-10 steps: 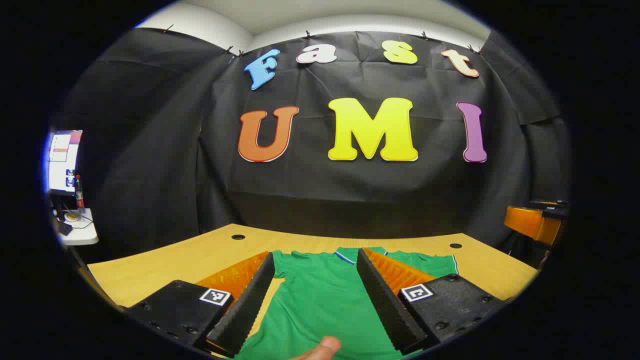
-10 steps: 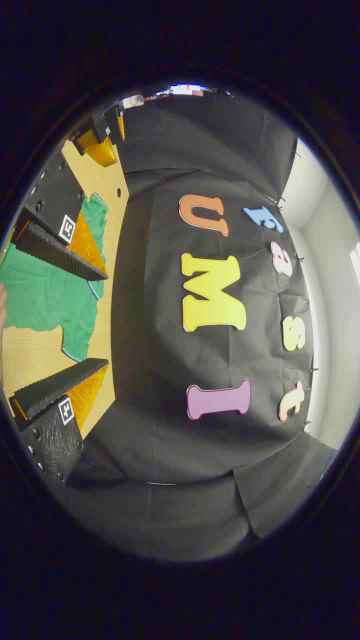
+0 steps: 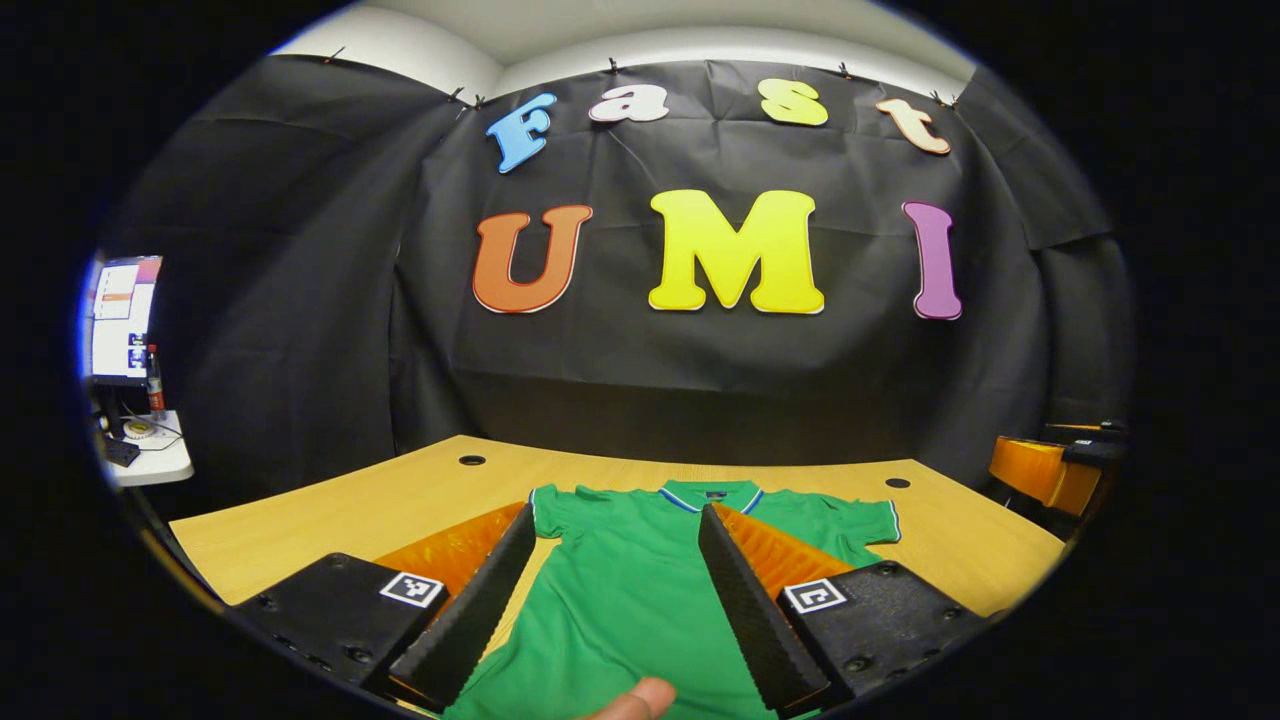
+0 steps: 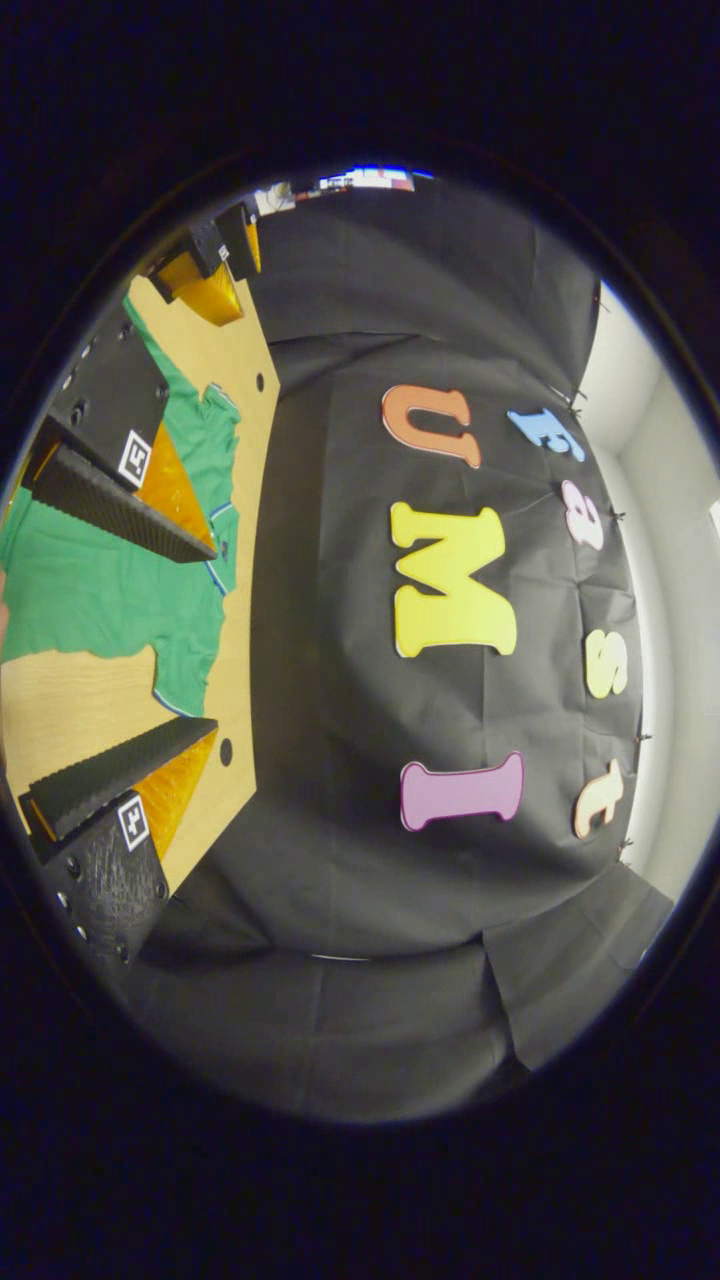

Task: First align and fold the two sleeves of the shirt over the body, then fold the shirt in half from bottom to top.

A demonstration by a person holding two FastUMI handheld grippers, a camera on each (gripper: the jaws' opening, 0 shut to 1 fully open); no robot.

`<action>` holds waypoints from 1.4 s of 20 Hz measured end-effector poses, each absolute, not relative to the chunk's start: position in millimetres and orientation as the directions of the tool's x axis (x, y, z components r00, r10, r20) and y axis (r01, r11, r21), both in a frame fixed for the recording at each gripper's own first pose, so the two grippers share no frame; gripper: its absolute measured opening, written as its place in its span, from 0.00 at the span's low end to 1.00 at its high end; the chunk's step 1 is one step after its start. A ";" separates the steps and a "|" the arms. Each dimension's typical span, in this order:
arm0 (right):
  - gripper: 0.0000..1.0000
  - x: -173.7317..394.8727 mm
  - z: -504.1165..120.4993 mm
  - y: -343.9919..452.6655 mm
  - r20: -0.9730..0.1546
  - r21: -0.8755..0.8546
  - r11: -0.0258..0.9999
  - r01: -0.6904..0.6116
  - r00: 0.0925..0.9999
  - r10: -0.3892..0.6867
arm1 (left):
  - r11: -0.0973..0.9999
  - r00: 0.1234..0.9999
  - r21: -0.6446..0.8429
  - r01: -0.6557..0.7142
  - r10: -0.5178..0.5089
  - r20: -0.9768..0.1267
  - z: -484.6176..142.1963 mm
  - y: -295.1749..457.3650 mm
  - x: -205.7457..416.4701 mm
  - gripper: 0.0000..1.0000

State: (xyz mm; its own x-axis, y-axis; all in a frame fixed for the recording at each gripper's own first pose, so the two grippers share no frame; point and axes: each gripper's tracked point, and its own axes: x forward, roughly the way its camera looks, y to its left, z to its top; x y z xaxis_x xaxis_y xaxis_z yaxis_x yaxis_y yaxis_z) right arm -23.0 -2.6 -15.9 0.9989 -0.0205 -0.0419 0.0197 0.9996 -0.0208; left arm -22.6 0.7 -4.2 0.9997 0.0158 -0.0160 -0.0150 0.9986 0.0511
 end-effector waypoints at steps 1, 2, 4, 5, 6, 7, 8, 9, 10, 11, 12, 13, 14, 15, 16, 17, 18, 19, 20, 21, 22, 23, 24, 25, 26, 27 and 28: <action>0.95 -25.6 -14.4 -3.0 -0.032 -0.032 0.999 0.020 0.999 -0.021 | 0.999 1.000 0.050 -0.006 0.006 -0.012 -2.4 -1.0 -25.3 1.00; 0.95 -28.5 -14.7 -3.7 -0.023 -0.047 0.999 0.022 0.999 -0.023 | 0.999 1.000 0.050 0.002 -0.002 -0.003 0.7 -3.1 -27.6 1.00; 0.95 -32.7 -14.7 -5.5 -0.001 -0.072 0.997 0.031 1.000 -0.031 | 0.999 1.000 0.046 -0.012 0.012 0.007 4.8 -0.9 -29.4 1.00; 0.95 -34.1 -15.8 -7.1 0.006 -0.092 0.995 0.037 0.999 -0.036 | 0.999 1.000 0.041 -0.006 0.006 0.007 4.0 -2.4 -30.1 0.97; 0.94 -34.1 -17.7 -8.5 0.009 -0.107 0.993 0.043 0.999 -0.043 | 0.999 1.000 0.035 0.009 -0.009 0.002 2.6 -7.3 -29.9 1.00; 0.96 -34.4 -18.7 -8.7 0.010 -0.112 0.993 0.045 0.999 -0.044 | 0.999 1.000 0.038 0.017 -0.016 -0.007 -0.1 -10.8 -30.1 1.00; 0.96 -35.1 -19.2 -8.0 0.011 -0.107 0.993 0.048 0.999 -0.047 | 0.999 1.000 0.047 0.018 -0.017 -0.012 -2.0 -11.1 -30.3 1.00; 0.95 -34.6 -19.1 -8.5 0.012 -0.102 0.993 0.054 0.999 -0.053 | 0.999 1.000 0.054 0.009 -0.008 -0.010 -1.8 -9.2 -29.9 1.00; 0.95 -32.0 -19.7 -9.8 0.009 -0.101 0.993 0.058 0.998 -0.058 | 0.998 1.000 0.062 0.005 -0.004 -0.009 -0.4 -8.2 -30.0 1.00; 0.95 -28.5 -20.1 -11.3 0.000 -0.100 0.993 0.063 0.998 -0.064 | 0.998 1.000 0.068 0.002 -0.002 -0.007 0.6 -7.1 -30.6 1.00; 0.95 -24.1 -18.6 -13.4 -0.007 -0.092 0.993 0.071 0.997 -0.072 | 0.997 1.000 0.074 -0.001 0.001 0.002 3.9 -5.5 -30.0 1.00; 0.95 -18.0 -15.1 -15.1 -0.009 -0.086 0.994 0.073 0.997 -0.074 | 0.997 1.000 0.080 -0.004 0.003 0.017 8.4 -4.0 -28.9 1.00; 0.96 -9.4 -10.0 -18.0 -0.008 -0.087 0.993 0.082 0.997 -0.083 | 0.996 1.000 0.085 -0.009 0.006 0.029 11.9 -1.1 -26.7 1.00; 0.95 1.1 -4.1 -21.9 -0.004 -0.095 0.992 0.089 0.996 -0.090 | 0.996 0.999 0.085 -0.015 0.012 0.041 14.1 0.6 -23.0 1.00; 0.95 13.1 0.4 -23.6 -0.001 -0.107 0.990 0.089 0.996 -0.090 | 0.996 0.999 0.085 -0.016 0.013 0.042 13.9 0.7 -18.3 1.00; 0.95 27.8 3.4 -24.7 -0.003 -0.120 0.989 0.085 0.996 -0.086 | 0.996 0.999 0.087 -0.012 0.008 0.040 12.9 -1.9 -14.1 1.00; 0.95 42.7 6.2 -28.1 -0.003 -0.128 0.987 0.097 0.995 -0.098 | 0.996 0.999 0.088 -0.010 0.007 0.038 12.3 -2.2 -10.8 1.00; 0.95 58.7 6.7 -33.7 -0.009 -0.134 0.984 0.113 0.993 -0.115 | 0.996 0.999 0.084 -0.003 0.000 0.035 10.4 -3.5 -7.6 1.00; 0.95 75.6 3.9 -37.4 -0.024 -0.140 0.982 0.126 0.991 -0.130 | 0.997 0.999 0.077 0.011 -0.014 0.031 9.0 -7.2 -5.5 1.00; 0.95 92.1 -2.9 -41.8 -0.047 -0.144 0.980 0.138 0.988 -0.146 | 0.997 0.999 0.072 0.019 -0.021 0.026 7.0 -8.7 -3.5 1.00; 0.95 109.2 -10.5 -44.5 -0.073 -0.147 0.979 0.143 0.985 -0.155 | 0.997 1.000 0.071 0.021 -0.022 0.020 4.3 -7.2 -1.4 1.00; 0.95 126.7 -18.7 -50.0 -0.100 -0.148 0.976 0.158 0.980 -0.173 | 0.997 1.000 0.070 0.015 -0.016 0.014 1.6 -4.3 0.8 1.00; 0.95 143.0 -30.3 -56.8 -0.135 -0.151 0.974 0.170 0.972 -0.191 | 0.998 1.000 0.068 0.012 -0.013 0.007 -0.6 -1.4 2.7 1.00; 0.96 158.6 -42.6 -61.3 -0.171 -0.145 0.973 0.179 0.964 -0.203 | 0.998 1.000 0.064 0.013 -0.013 -0.004 -3.9 -0.5 4.7 1.00; 0.95 172.7 -58.4 -67.0 -0.216 -0.135 0.972 0.191 0.952 -0.217 | 0.998 1.000 0.060 0.012 -0.011 -0.012 -6.4 0.5 5.8 1.00; 0.95 184.5 -76.6 -72.4 -0.265 -0.120 0.972 0.200 0.937 -0.226 | 0.998 1.000 0.059 0.009 -0.008 -0.016 -7.8 2.2 7.5 1.00; 0.95 193.1 -96.0 -77.2 -0.319 -0.106 0.972 0.207 0.919 -0.231 | 0.998 1.000 0.058 0.005 -0.004 -0.017 -7.0 3.9 6.3 1.00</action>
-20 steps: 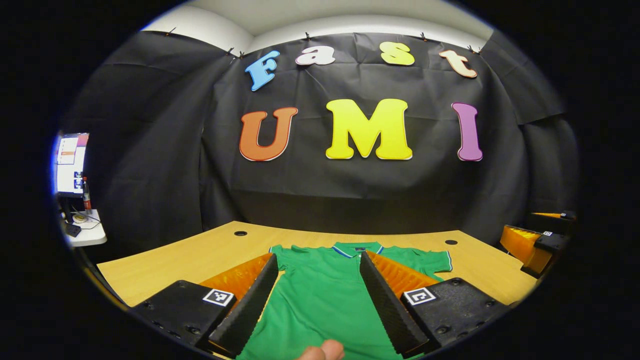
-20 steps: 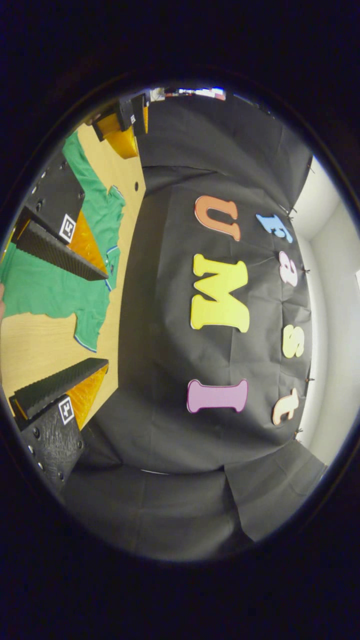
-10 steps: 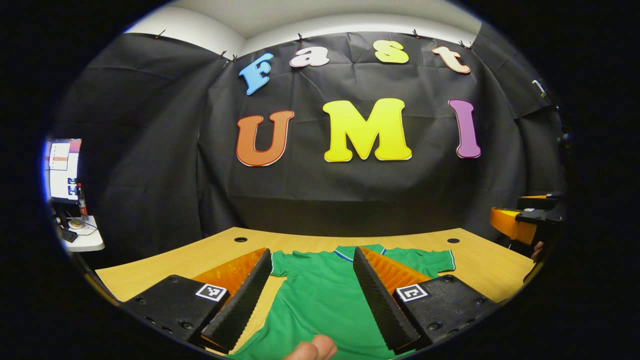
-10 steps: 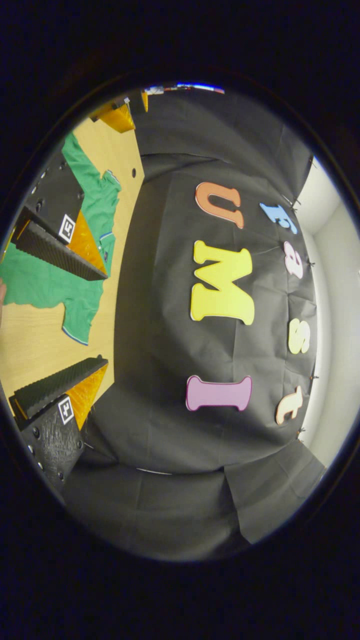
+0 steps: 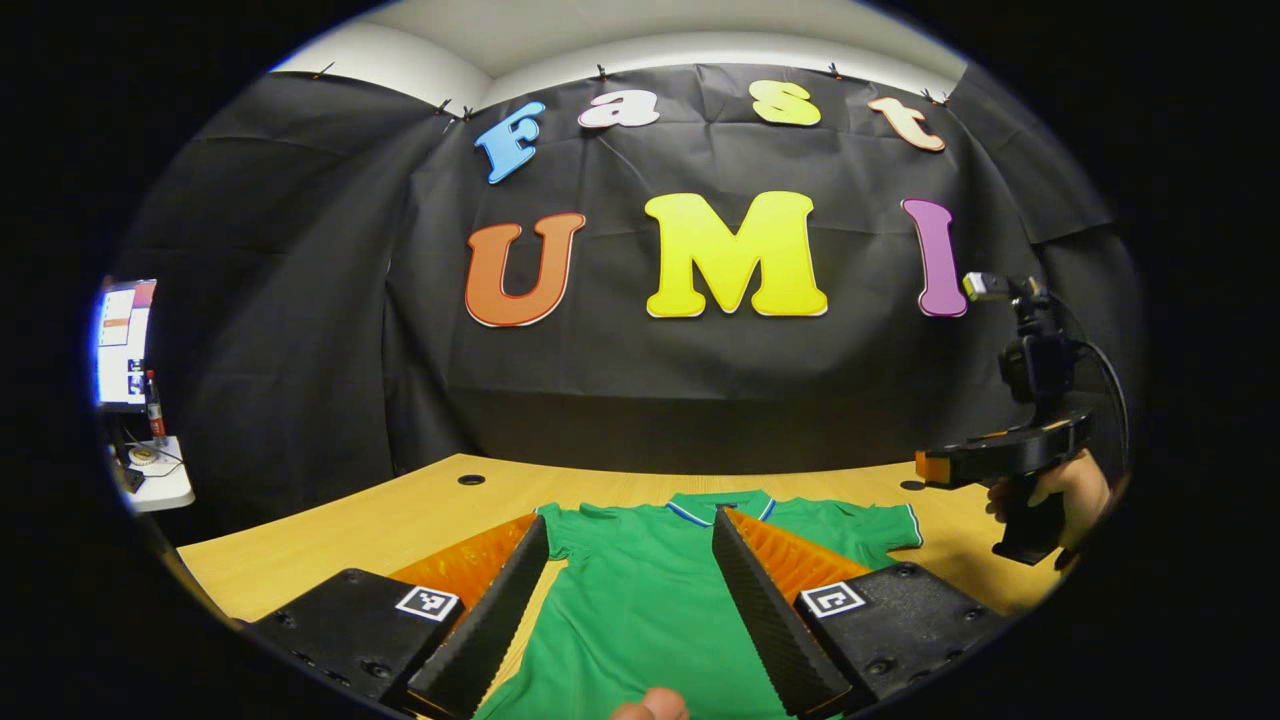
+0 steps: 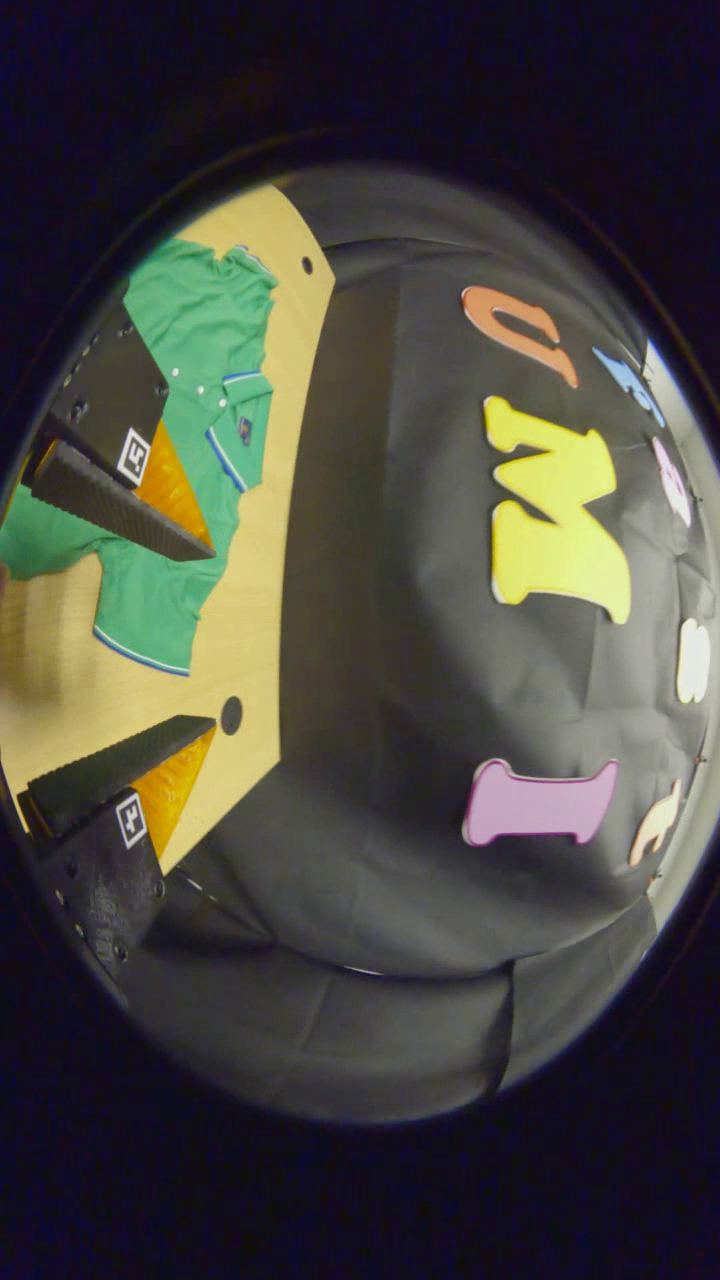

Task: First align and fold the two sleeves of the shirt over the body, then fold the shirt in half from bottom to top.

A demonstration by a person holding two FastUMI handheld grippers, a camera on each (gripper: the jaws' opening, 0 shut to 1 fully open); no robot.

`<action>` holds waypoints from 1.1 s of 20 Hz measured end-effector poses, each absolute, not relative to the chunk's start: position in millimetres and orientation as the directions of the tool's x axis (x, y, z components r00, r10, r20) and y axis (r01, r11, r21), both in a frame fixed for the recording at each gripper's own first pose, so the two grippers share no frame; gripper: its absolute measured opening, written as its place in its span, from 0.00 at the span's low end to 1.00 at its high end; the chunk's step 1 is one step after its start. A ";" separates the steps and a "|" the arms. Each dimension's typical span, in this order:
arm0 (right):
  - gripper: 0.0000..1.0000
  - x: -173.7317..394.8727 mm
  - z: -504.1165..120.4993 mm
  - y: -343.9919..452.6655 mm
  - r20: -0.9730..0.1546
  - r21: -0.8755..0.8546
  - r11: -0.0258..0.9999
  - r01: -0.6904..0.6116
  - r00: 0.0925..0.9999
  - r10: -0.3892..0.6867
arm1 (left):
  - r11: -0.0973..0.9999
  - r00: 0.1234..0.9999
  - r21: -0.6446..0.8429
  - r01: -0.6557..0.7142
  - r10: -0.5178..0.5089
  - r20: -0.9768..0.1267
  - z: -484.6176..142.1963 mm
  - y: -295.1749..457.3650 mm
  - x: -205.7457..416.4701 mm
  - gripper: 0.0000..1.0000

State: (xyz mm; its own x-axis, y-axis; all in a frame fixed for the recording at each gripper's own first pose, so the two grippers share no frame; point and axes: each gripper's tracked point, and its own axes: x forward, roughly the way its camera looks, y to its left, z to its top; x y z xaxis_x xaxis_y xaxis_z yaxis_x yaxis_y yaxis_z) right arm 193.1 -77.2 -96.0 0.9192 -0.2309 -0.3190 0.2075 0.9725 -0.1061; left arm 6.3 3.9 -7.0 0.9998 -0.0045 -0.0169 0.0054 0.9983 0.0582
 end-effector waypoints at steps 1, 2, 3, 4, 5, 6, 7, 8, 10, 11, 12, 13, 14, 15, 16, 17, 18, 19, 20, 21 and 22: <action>0.95 199.4 -114.4 -84.3 -0.371 -0.092 0.971 0.221 0.897 -0.240 | 0.998 1.000 0.058 0.004 -0.003 -0.016 -7.7 4.5 6.7 1.00; 0.95 205.8 -131.1 -90.3 -0.412 -0.082 0.969 0.235 0.877 -0.248 | 0.998 1.000 0.057 0.004 -0.003 -0.017 -7.8 4.9 7.1 1.00; 0.94 210.7 -145.2 -98.5 -0.442 -0.084 0.964 0.251 0.858 -0.262 | 0.998 1.000 0.056 0.004 -0.003 -0.019 -8.1 4.7 7.5 1.00; 0.94 213.6 -157.1 -105.8 -0.470 -0.085 0.961 0.264 0.840 -0.272 | 0.999 1.000 0.054 0.005 -0.003 -0.022 -9.4 4.6 7.8 1.00; 0.96 214.5 -167.6 -107.3 -0.499 -0.072 0.960 0.271 0.824 -0.269 | 0.999 1.000 0.054 0.008 -0.007 -0.024 -10.3 3.2 7.2 1.00; 0.96 213.2 -174.5 -106.8 -0.527 -0.046 0.962 0.270 0.811 -0.253 | 0.998 1.000 0.054 0.009 -0.007 -0.027 -11.2 3.0 7.4 1.00; 0.93 211.8 -179.7 -102.5 -0.555 -0.011 0.965 0.264 0.801 -0.225 | 0.998 1.000 0.056 0.008 -0.007 -0.030 -12.4 2.9 6.4 1.00; 0.92 210.8 -185.4 -97.7 -0.576 0.013 0.967 0.256 0.792 -0.202 | 0.998 0.999 0.056 0.008 -0.007 -0.031 -12.2 2.1 6.5 1.00; 0.89 211.1 -199.0 -91.9 -0.611 0.020 0.972 0.234 0.773 -0.173 | 0.998 0.999 0.058 0.013 -0.011 -0.031 -11.5 0.5 6.1 1.00; 0.90 208.3 -203.7 -89.2 -0.629 0.010 0.974 0.228 0.758 -0.171 | 0.998 1.000 0.060 0.012 -0.010 -0.028 -10.2 0.3 5.7 1.00; 0.89 212.7 -201.2 -89.0 -0.607 -0.008 0.976 0.216 0.775 -0.177 | 0.998 1.000 0.062 0.012 -0.011 -0.024 -9.4 0.3 4.7 1.00; 0.89 211.9 -202.1 -86.6 -0.618 0.002 0.978 0.208 0.769 -0.162 | 0.998 1.000 0.062 0.013 -0.012 -0.022 -9.3 -0.2 4.1 1.00; 0.82 212.8 -198.9 -83.5 -0.617 0.008 0.976 0.216 0.770 -0.165 | 0.998 1.000 0.061 0.015 -0.014 -0.022 -9.6 0.4 3.9 1.00; 0.73 217.8 -200.8 -82.1 -0.617 0.006 0.976 0.219 0.769 -0.168 | 0.998 1.000 0.062 0.016 -0.014 -0.025 -9.8 -0.2 3.9 1.00; 0.71 218.6 -203.8 -76.1 -0.619 0.014 0.977 0.215 0.769 -0.160 | 0.998 1.000 0.062 0.014 -0.013 -0.028 -10.2 0.6 3.8 1.00; 0.59 223.1 -204.8 -74.1 -0.614 0.020 0.977 0.210 0.774 -0.154 | 0.998 1.000 0.063 0.012 -0.010 -0.029 -10.7 1.5 4.3 1.00; 0.51 224.0 -204.3 -73.5 -0.613 0.019 0.978 0.207 0.775 -0.152 | 0.998 1.000 0.065 0.008 -0.006 -0.028 -10.3 2.5 4.5 1.00; 0.40 227.2 -204.0 -71.8 -0.605 0.006 0.981 0.195 0.781 -0.151 | 0.998 1.000 0.066 0.005 -0.003 -0.028 -10.6 3.3 4.5 1.00; 0.40 228.4 -204.4 -65.1 -0.602 0.021 0.986 0.163 0.790 -0.117 | 0.998 1.000 0.067 0.004 -0.003 -0.027 -9.8 4.1 4.8 1.00; 0.27 228.0 -201.3 -64.1 -0.596 0.016 0.987 0.160 0.794 -0.119 | 0.998 1.000 0.066 0.005 -0.003 -0.029 -9.8 3.7 4.6 1.00; 0.14 231.1 -205.1 -62.5 -0.597 0.002 0.989 0.147 0.794 -0.116 | 0.998 1.000 0.066 0.005 -0.003 -0.030 -10.4 4.0 4.9 1.00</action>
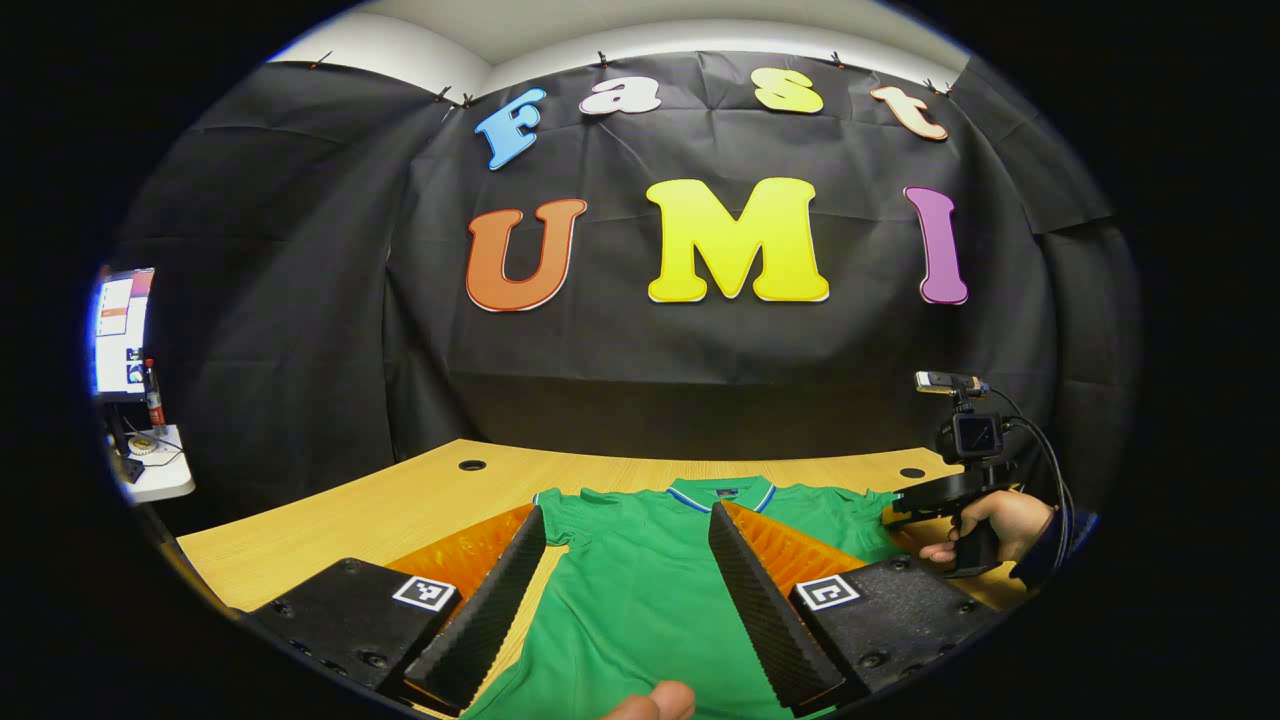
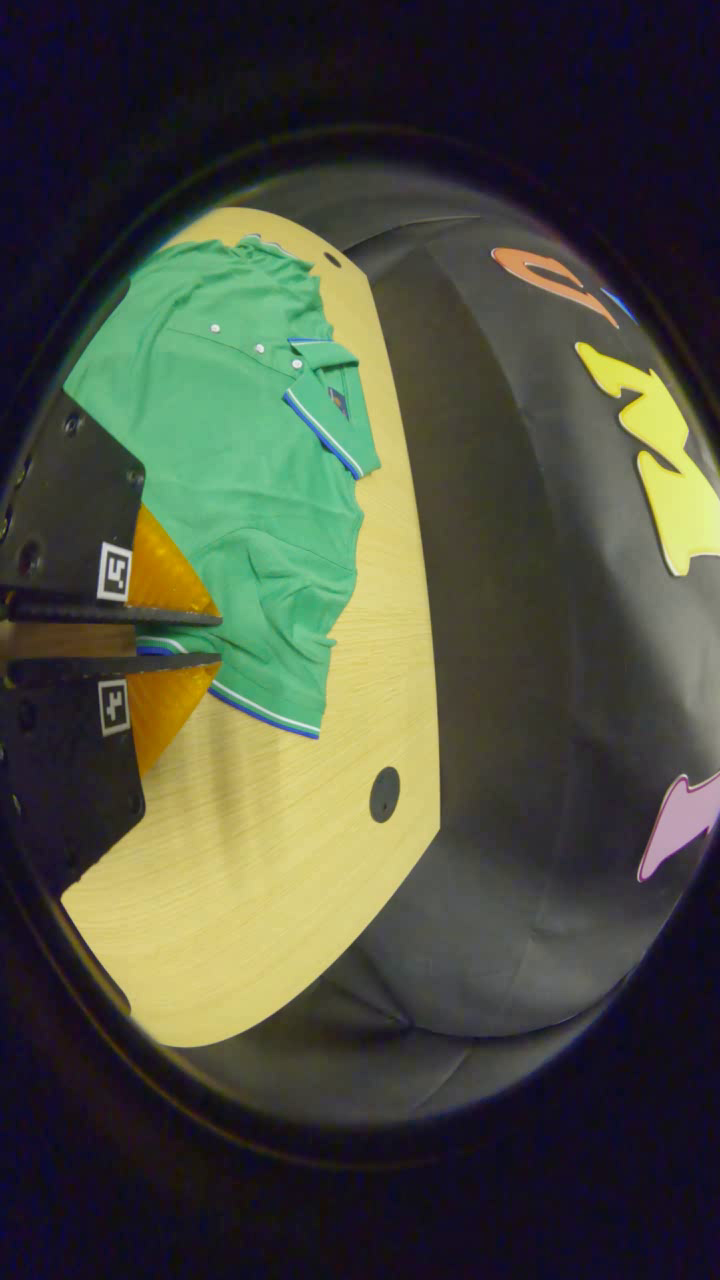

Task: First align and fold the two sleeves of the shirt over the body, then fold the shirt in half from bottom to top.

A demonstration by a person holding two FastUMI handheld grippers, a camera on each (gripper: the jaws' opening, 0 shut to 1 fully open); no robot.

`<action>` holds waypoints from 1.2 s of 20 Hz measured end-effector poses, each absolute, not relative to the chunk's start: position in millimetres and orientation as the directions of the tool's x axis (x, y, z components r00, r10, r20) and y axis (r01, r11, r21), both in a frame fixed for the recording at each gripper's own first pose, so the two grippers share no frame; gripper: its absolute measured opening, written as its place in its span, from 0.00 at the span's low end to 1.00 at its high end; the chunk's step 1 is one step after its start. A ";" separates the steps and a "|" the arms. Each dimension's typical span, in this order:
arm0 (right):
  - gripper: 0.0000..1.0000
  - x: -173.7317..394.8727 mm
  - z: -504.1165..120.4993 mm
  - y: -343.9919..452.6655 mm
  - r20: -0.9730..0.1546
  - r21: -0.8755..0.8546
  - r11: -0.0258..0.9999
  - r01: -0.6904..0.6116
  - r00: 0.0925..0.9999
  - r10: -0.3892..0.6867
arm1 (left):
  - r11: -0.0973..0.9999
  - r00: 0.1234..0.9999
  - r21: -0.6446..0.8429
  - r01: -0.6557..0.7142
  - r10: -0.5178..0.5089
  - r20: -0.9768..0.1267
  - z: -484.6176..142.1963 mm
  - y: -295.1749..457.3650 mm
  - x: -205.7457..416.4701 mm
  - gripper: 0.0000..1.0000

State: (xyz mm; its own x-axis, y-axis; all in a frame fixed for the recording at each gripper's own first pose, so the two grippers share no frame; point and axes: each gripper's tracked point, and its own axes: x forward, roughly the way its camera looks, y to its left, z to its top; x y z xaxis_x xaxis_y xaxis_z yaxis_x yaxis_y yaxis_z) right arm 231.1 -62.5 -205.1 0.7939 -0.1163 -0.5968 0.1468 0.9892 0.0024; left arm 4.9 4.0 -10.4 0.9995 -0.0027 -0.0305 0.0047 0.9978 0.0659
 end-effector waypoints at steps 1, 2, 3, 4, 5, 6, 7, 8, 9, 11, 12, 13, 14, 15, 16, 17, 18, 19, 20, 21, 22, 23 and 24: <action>0.06 231.8 -202.9 -62.2 -0.588 -0.026 0.991 0.133 0.799 -0.123 | 0.998 0.999 0.065 0.005 -0.003 -0.033 -11.4 3.8 4.2 1.00; 0.06 232.9 -202.9 -63.1 -0.583 -0.056 0.991 0.123 0.801 -0.133 | 0.998 0.999 0.065 0.005 -0.003 -0.034 -11.8 3.9 4.4 1.00; 0.00 231.2 -199.6 -63.4 -0.578 -0.080 0.991 0.110 0.805 -0.136 | 0.998 0.999 0.066 0.005 -0.003 -0.033 -10.8 3.8 4.2 1.00; 0.00 232.9 -199.3 -63.7 -0.575 -0.101 0.990 0.101 0.806 -0.141 | 0.998 1.000 0.069 0.003 -0.001 -0.029 -9.2 4.6 4.1 1.00; 0.00 232.8 -197.9 -64.1 -0.572 -0.114 0.988 0.100 0.807 -0.147 | 0.997 1.000 0.073 -0.001 0.003 -0.025 -7.3 5.8 4.9 1.00; 0.00 232.2 -196.7 -62.6 -0.569 -0.122 0.988 0.097 0.809 -0.150 | 0.997 1.000 0.075 -0.005 0.007 -0.022 -7.3 7.2 3.9 1.00; 0.00 231.7 -193.5 -62.8 -0.562 -0.140 0.986 0.095 0.812 -0.158 | 0.997 1.000 0.075 -0.007 0.009 -0.022 -7.7 8.3 3.9 1.00; 0.00 231.9 -188.8 -62.1 -0.549 -0.159 0.983 0.087 0.820 -0.161 | 0.997 1.000 0.072 -0.008 0.009 -0.024 -8.7 9.5 4.3 1.00; 0.00 231.5 -182.5 -61.4 -0.533 -0.188 0.979 0.076 0.830 -0.167 | 0.997 1.000 0.071 -0.009 0.011 -0.028 -8.9 10.6 5.0 1.00; 0.00 231.8 -169.5 -60.2 -0.497 -0.241 0.968 0.069 0.848 -0.184 | 0.997 0.999 0.073 -0.017 0.020 -0.039 -12.2 13.7 6.7 1.00; 0.00 231.6 -164.3 -56.0 -0.485 -0.250 0.966 0.067 0.855 -0.185 | 0.997 0.999 0.076 -0.018 0.021 -0.043 -12.7 15.6 7.1 1.00; 0.00 233.1 -159.5 -51.2 -0.473 -0.256 0.965 0.063 0.862 -0.182 | 0.997 0.999 0.078 -0.022 0.026 -0.044 -12.0 18.1 8.4 1.00; 0.00 233.8 -154.6 -48.7 -0.459 -0.271 0.961 0.059 0.870 -0.182 | 0.997 0.998 0.076 -0.032 0.036 -0.045 -12.0 22.3 8.7 1.00; 0.00 235.9 -149.4 -44.9 -0.441 -0.293 0.954 0.056 0.878 -0.187 | 0.997 0.998 0.070 -0.037 0.040 -0.048 -12.5 24.5 9.6 1.00; 0.00 237.9 -146.7 -41.0 -0.426 -0.319 0.946 0.051 0.884 -0.191 | 0.997 0.998 0.062 -0.037 0.041 -0.053 -13.2 26.1 10.0 1.00; 0.00 238.9 -144.9 -34.4 -0.418 -0.338 0.940 0.040 0.889 -0.188 | 0.998 0.997 0.054 -0.038 0.041 -0.058 -13.6 27.1 10.4 1.00; 0.00 239.6 -144.0 -24.8 -0.413 -0.357 0.934 0.027 0.892 -0.183 | 0.998 0.997 0.049 -0.040 0.043 -0.061 -14.1 27.5 10.8 1.00; 0.00 240.5 -144.9 -15.1 -0.409 -0.384 0.923 0.009 0.895 -0.178 | 0.998 0.997 0.048 -0.043 0.046 -0.061 -14.4 28.5 10.6 1.00; 0.00 240.7 -144.1 -6.1 -0.398 -0.421 0.907 -0.012 0.901 -0.173 | 0.998 0.997 0.049 -0.044 0.047 -0.060 -13.1 29.6 10.4 1.00; 0.00 241.6 -144.6 4.2 -0.387 -0.465 0.885 -0.039 0.908 -0.163 | 0.998 0.997 0.051 -0.044 0.047 -0.058 -12.5 29.5 9.9 1.00; 0.00 242.8 -145.0 14.3 -0.376 -0.514 0.856 -0.064 0.913 -0.157 | 0.998 0.997 0.052 -0.045 0.048 -0.055 -11.9 30.4 9.5 1.00; 0.00 243.6 -147.6 24.0 -0.363 -0.566 0.819 -0.089 0.920 -0.151 | 0.998 0.997 0.050 -0.044 0.047 -0.053 -10.9 30.4 9.8 1.00; 0.00 245.6 -152.8 32.9 -0.353 -0.616 0.780 -0.111 0.924 -0.147 | 0.998 0.998 0.049 -0.045 0.047 -0.053 -10.9 30.7 9.8 1.00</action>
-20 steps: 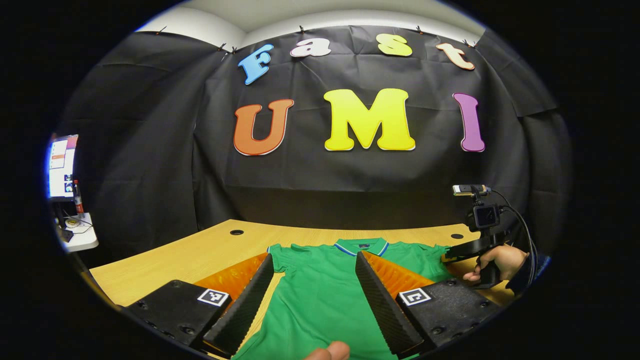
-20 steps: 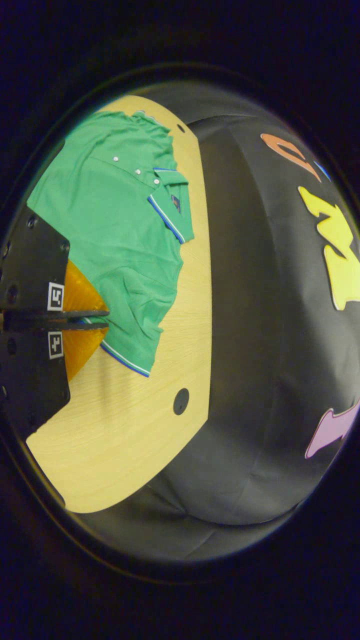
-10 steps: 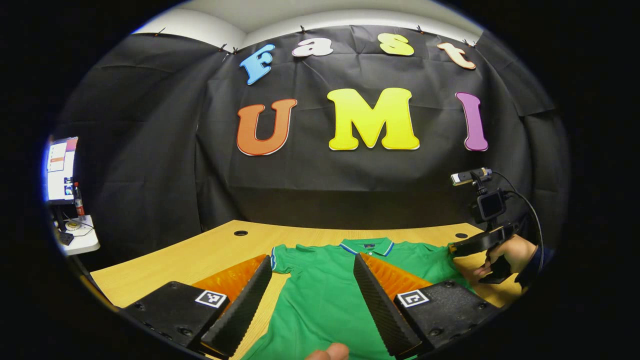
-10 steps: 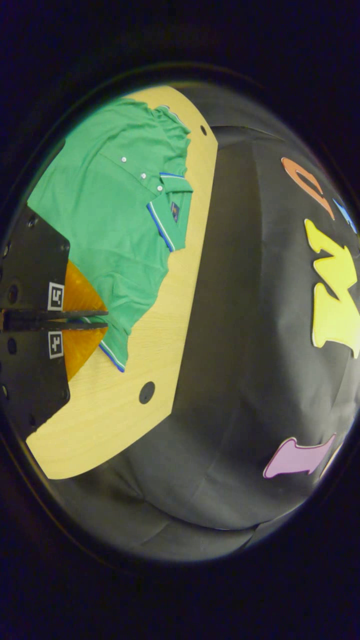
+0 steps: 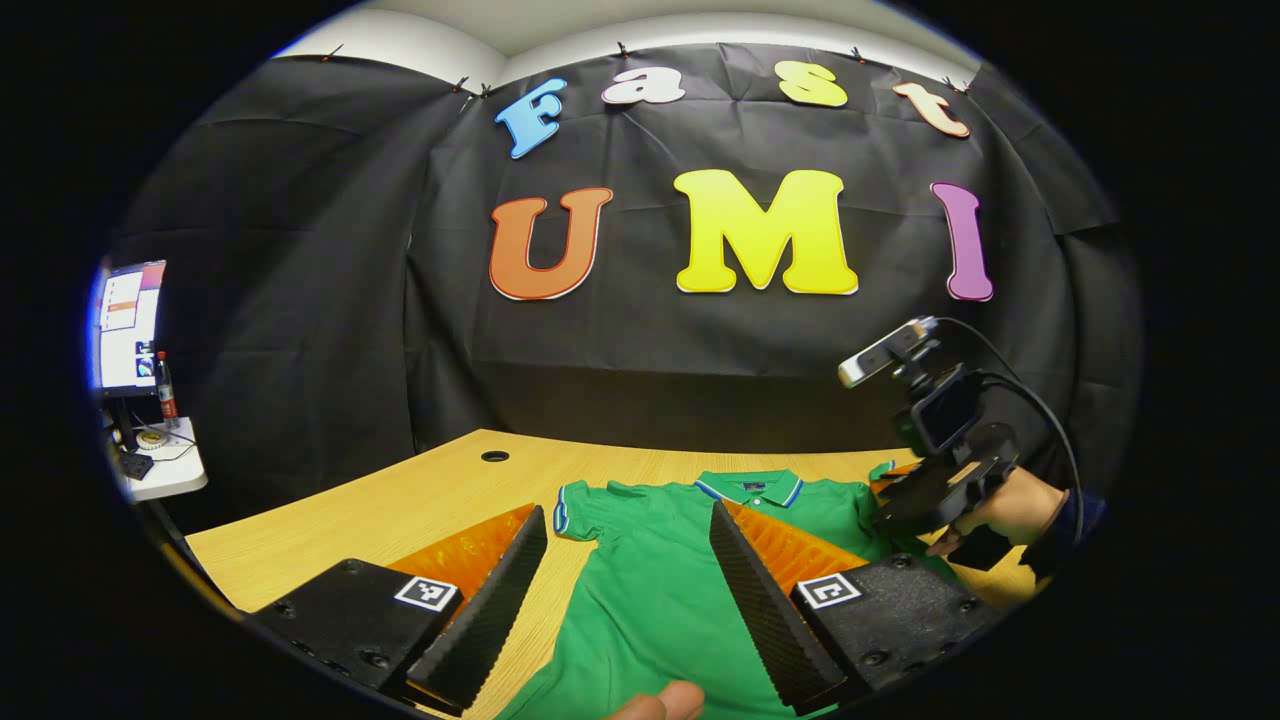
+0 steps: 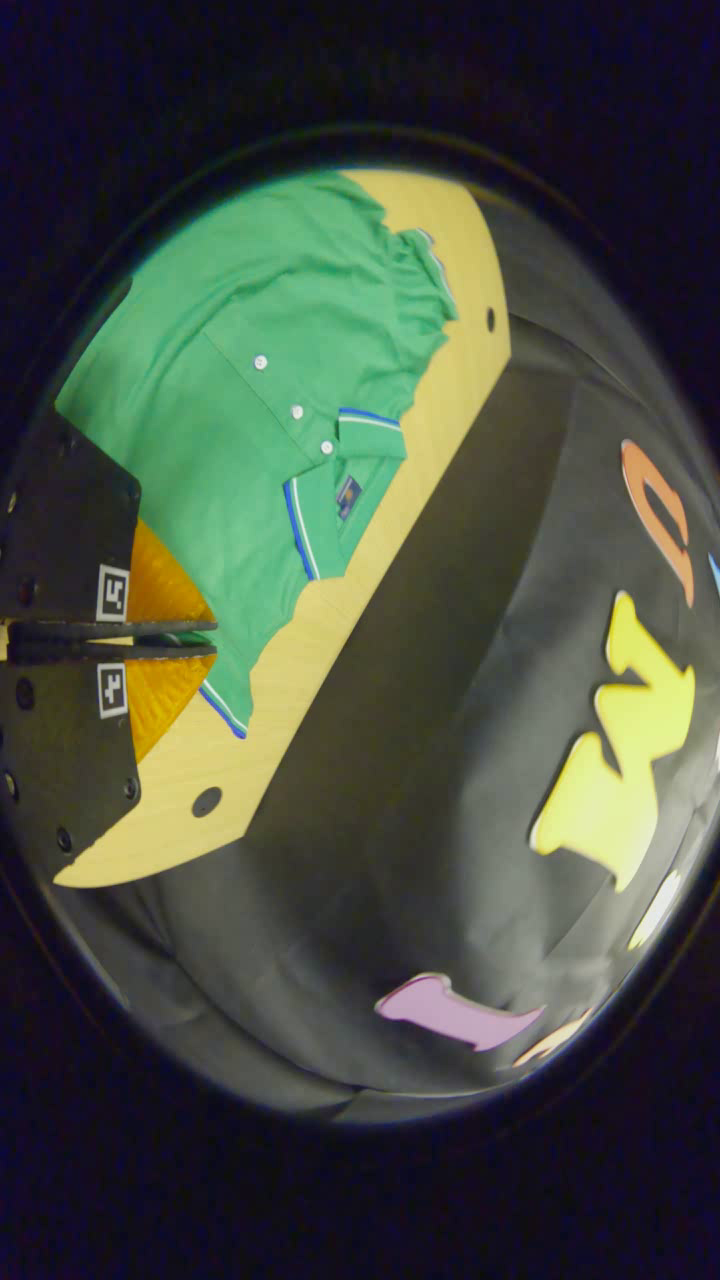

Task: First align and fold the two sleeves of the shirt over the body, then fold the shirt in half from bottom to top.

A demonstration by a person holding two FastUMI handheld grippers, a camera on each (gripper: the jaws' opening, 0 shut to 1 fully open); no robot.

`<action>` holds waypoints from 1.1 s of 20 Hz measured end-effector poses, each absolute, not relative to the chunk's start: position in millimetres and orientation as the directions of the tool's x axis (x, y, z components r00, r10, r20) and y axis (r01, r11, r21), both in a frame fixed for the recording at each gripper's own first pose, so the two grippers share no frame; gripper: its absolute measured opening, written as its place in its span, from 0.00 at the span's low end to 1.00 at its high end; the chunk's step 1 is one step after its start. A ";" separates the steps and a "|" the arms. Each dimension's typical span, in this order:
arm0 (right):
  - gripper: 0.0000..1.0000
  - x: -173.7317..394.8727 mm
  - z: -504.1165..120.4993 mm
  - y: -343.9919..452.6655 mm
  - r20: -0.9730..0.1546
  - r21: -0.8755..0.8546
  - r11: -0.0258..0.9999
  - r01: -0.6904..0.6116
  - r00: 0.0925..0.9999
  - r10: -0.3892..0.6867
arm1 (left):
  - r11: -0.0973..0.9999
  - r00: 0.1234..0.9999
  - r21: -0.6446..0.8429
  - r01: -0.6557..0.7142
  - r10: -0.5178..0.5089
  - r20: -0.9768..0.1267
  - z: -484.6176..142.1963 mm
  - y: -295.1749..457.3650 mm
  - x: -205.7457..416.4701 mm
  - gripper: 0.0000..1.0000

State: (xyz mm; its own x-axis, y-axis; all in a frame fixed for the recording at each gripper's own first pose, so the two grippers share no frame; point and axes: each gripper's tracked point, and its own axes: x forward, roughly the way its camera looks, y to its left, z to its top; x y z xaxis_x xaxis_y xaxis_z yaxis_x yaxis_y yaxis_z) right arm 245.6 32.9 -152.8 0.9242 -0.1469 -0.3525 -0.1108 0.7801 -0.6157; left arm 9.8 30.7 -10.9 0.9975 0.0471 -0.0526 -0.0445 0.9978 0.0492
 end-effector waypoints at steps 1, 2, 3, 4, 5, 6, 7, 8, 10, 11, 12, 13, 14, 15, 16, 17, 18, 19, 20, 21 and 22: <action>0.02 245.5 -157.9 42.1 -0.346 -0.659 0.740 -0.130 0.927 -0.145 | 0.998 0.997 0.049 -0.047 0.050 -0.053 -10.3 32.1 10.6 1.00; 0.02 243.4 -161.4 49.9 -0.341 -0.681 0.717 -0.147 0.931 -0.133 | 0.998 0.997 0.047 -0.051 0.053 -0.053 -10.1 34.5 10.1 1.00; 0.12 239.7 -166.4 63.0 -0.353 -0.672 0.720 -0.171 0.929 -0.109 | 0.998 0.997 0.043 -0.055 0.057 -0.055 -9.7 37.0 10.0 1.00; 0.15 233.9 -168.9 72.5 -0.369 -0.639 0.745 -0.190 0.926 -0.080 | 0.998 0.997 0.037 -0.058 0.060 -0.055 -9.9 38.8 10.4 1.00; 0.31 228.2 -169.9 84.7 -0.379 -0.596 0.775 -0.212 0.925 -0.039 | 0.998 0.997 0.029 -0.060 0.062 -0.056 -9.1 40.8 10.6 1.00; 0.47 228.4 -169.3 91.8 -0.379 -0.558 0.801 -0.218 0.925 -0.012 | 0.998 0.996 0.024 -0.064 0.065 -0.057 -8.9 43.1 11.2 1.00; 0.62 226.8 -165.5 90.8 -0.374 -0.532 0.822 -0.202 0.927 -0.014 | 0.997 0.996 0.022 -0.069 0.070 -0.058 -9.7 45.3 12.3 1.00; 0.78 223.8 -158.1 88.8 -0.363 -0.505 0.843 -0.185 0.932 -0.012 | 0.997 0.995 0.023 -0.074 0.075 -0.058 -9.8 47.2 12.4 1.00; 0.94 219.0 -147.5 84.8 -0.345 -0.442 0.883 -0.160 0.938 -0.003 | 0.997 0.995 0.027 -0.079 0.080 -0.059 -9.7 49.0 12.7 1.00; 0.98 213.1 -138.9 82.1 -0.339 -0.406 0.901 -0.151 0.941 0.005 | 0.997 0.995 0.028 -0.078 0.079 -0.057 -8.8 49.5 12.5 1.00; 0.98 205.4 -129.5 80.7 -0.331 -0.371 0.917 -0.147 0.944 0.018 | 0.996 0.995 0.030 -0.078 0.080 -0.053 -8.2 50.1 14.0 1.00; 0.98 197.9 -119.1 76.9 -0.319 -0.340 0.930 -0.139 0.948 0.025 | 0.996 0.995 0.033 -0.087 0.089 -0.048 -7.4 51.9 15.5 1.00; 0.98 189.4 -107.3 71.8 -0.304 -0.316 0.940 -0.129 0.952 0.029 | 0.994 0.994 0.040 -0.100 0.102 -0.051 -7.8 55.0 17.0 1.00; 0.98 180.9 -96.8 66.2 -0.292 -0.294 0.949 -0.116 0.956 0.027 | 0.993 0.993 0.046 -0.105 0.107 -0.057 -10.5 54.9 18.8 1.00; 0.98 170.7 -88.8 61.4 -0.282 -0.271 0.957 -0.106 0.959 0.027 | 0.994 0.993 0.052 -0.099 0.102 -0.061 -11.2 52.5 22.4 1.00; 0.97 159.5 -79.1 58.6 -0.270 -0.246 0.964 -0.104 0.962 0.035 | 0.994 0.994 0.063 -0.086 0.090 -0.064 -9.5 48.3 26.0 1.00; 0.97 148.7 -70.8 55.5 -0.257 -0.220 0.970 -0.099 0.966 0.040 | 0.995 0.994 0.074 -0.072 0.078 -0.077 -11.3 46.6 30.5 1.00; 0.95 137.1 -62.3 51.3 -0.244 -0.198 0.976 -0.092 0.969 0.042 | 0.994 0.993 0.087 -0.062 0.071 -0.096 -14.0 45.7 36.3 1.00; 0.95 125.4 -54.4 47.2 -0.227 -0.186 0.978 -0.091 0.973 0.047 | 0.994 0.990 0.090 -0.062 0.073 -0.124 -17.2 49.0 41.6 1.00; 0.95 113.4 -43.8 42.1 -0.198 -0.182 0.980 -0.082 0.979 0.045 | 0.994 0.987 0.087 -0.059 0.071 -0.143 -18.6 51.5 48.0 1.00; 0.94 103.5 -33.4 34.4 -0.160 -0.177 0.982 -0.067 0.986 0.038 | 0.996 0.985 0.077 -0.055 0.066 -0.160 -17.4 54.1 55.9 1.00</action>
